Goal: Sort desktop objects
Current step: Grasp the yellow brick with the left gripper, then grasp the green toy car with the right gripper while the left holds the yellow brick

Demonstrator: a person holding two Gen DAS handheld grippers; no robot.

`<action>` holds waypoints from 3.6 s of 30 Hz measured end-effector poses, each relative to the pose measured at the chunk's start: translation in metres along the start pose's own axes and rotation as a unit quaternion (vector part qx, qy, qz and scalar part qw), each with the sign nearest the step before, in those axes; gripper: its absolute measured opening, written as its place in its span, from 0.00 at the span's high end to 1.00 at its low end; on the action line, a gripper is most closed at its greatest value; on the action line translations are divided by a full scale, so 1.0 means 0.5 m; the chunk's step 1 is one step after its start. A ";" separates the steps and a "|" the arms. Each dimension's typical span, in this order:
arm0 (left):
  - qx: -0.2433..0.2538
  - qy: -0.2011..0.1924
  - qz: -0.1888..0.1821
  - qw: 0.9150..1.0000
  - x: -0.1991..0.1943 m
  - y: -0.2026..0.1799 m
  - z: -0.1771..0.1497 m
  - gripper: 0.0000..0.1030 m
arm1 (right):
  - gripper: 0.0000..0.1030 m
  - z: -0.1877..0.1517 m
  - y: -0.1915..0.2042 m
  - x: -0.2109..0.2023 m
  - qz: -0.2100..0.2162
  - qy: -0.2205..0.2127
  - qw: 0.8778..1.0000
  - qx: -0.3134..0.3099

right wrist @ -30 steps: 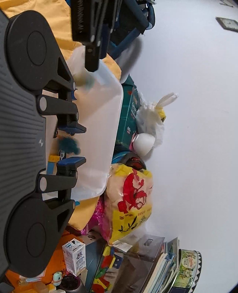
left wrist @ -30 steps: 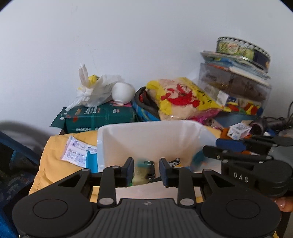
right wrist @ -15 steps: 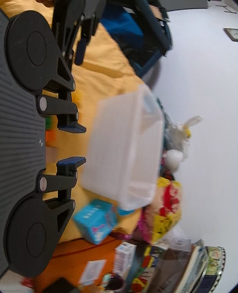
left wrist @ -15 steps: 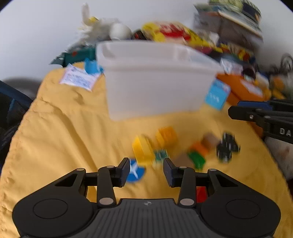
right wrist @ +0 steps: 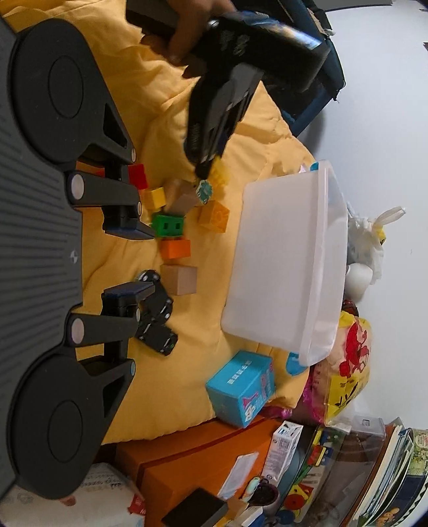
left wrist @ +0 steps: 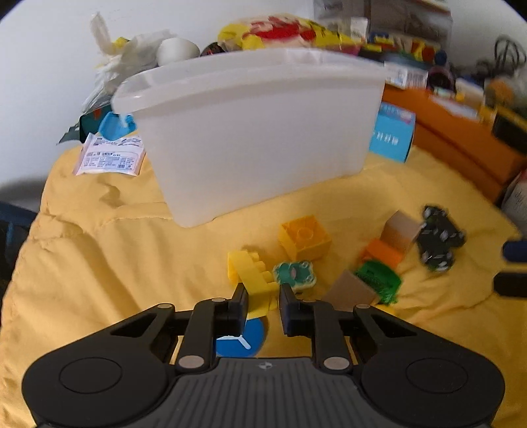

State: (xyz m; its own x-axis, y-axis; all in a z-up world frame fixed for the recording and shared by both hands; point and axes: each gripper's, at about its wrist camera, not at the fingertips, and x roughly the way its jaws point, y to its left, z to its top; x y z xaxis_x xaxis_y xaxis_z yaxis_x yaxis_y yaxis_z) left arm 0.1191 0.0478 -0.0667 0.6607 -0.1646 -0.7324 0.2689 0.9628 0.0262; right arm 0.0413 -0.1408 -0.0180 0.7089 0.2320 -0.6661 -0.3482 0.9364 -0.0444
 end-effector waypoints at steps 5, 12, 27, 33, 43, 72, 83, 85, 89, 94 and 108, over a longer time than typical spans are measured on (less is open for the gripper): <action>-0.072 0.000 -0.081 0.994 -0.087 -0.003 -0.039 0.78 | 0.69 -0.017 -0.001 -0.007 0.000 0.005 1.000 -0.002; -0.316 0.040 -0.240 0.917 -0.130 0.017 -0.189 0.78 | 0.69 -0.031 -0.002 0.000 0.015 0.019 1.000 0.004; 0.053 0.017 -0.019 0.998 -0.187 -0.144 -0.184 0.49 | 0.69 -0.036 0.049 0.011 0.041 0.023 0.998 -0.042; 0.079 0.043 -0.005 0.996 -0.135 -0.140 -0.164 0.53 | 0.69 -0.049 0.037 0.012 0.032 0.036 0.998 -0.033; 0.046 0.055 0.001 0.997 -0.145 -0.131 -0.170 0.74 | 0.69 -0.060 0.019 0.012 0.014 0.042 0.999 -0.023; -0.006 0.060 -0.020 0.998 -0.127 -0.117 -0.177 0.73 | 0.81 -0.023 -0.018 0.182 -0.174 0.049 0.974 -0.137; -0.010 0.061 -0.024 0.998 -0.127 -0.114 -0.175 0.73 | 0.86 -0.022 -0.080 0.120 -0.117 0.028 0.993 -0.020; -0.012 0.061 -0.025 0.998 -0.127 -0.113 -0.175 0.73 | 0.86 -0.014 -0.083 0.073 -0.092 0.015 0.996 0.010; -0.001 0.053 -0.020 0.998 -0.129 -0.119 -0.180 0.73 | 0.86 -0.027 -0.093 -0.005 0.012 0.048 0.993 0.103; -0.001 0.048 -0.018 0.999 -0.131 -0.119 -0.183 0.72 | 0.86 -0.085 -0.109 0.001 0.144 0.114 0.952 0.245; -0.006 0.051 -0.016 0.999 -0.148 -0.124 -0.194 0.60 | 0.58 -0.089 -0.075 -0.025 0.048 0.093 0.987 0.125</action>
State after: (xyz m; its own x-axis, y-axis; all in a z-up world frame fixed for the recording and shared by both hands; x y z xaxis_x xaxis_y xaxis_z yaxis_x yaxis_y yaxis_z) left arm -0.0145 0.0210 -0.0803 0.5776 -0.1732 -0.7978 0.2798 0.9600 -0.0058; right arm 0.0183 -0.1904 -0.0413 0.5470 0.2924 -0.7844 -0.2289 0.9536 0.1958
